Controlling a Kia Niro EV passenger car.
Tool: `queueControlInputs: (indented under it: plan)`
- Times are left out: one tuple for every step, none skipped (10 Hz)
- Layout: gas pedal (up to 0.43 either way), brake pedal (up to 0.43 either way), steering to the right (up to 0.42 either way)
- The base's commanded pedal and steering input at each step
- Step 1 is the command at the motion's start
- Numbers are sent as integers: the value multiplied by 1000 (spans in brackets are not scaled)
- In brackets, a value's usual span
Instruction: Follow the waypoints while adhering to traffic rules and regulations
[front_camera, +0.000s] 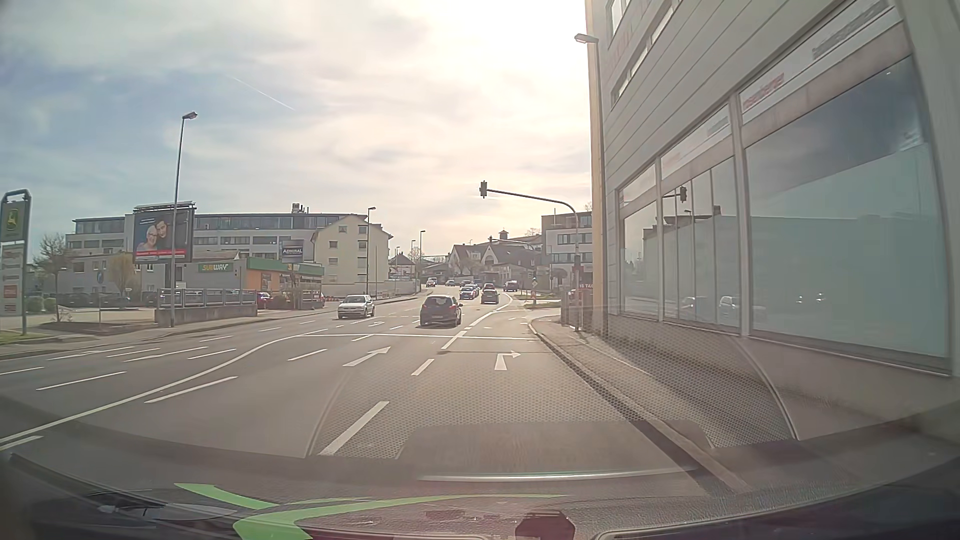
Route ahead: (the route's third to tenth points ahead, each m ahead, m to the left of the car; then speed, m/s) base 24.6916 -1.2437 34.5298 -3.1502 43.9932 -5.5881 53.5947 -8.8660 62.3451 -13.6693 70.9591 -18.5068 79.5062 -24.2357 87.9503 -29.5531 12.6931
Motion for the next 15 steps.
queueControlInputs:
  plan:
    - [0,0,-9]
    - [0,0,-6]
    - [0,0,-5]
    - [0,0,-4]
    - [0,0,-4]
    - [0,0,-3]
    - [0,0,-1]
    - [0,12,0]
    - [0,24,2]
    - [0,43,2]
    - [0,49,3]
    - [0,61,3]
    - [0,91,3]
    - [0,122,4]
    - [0,128,4]
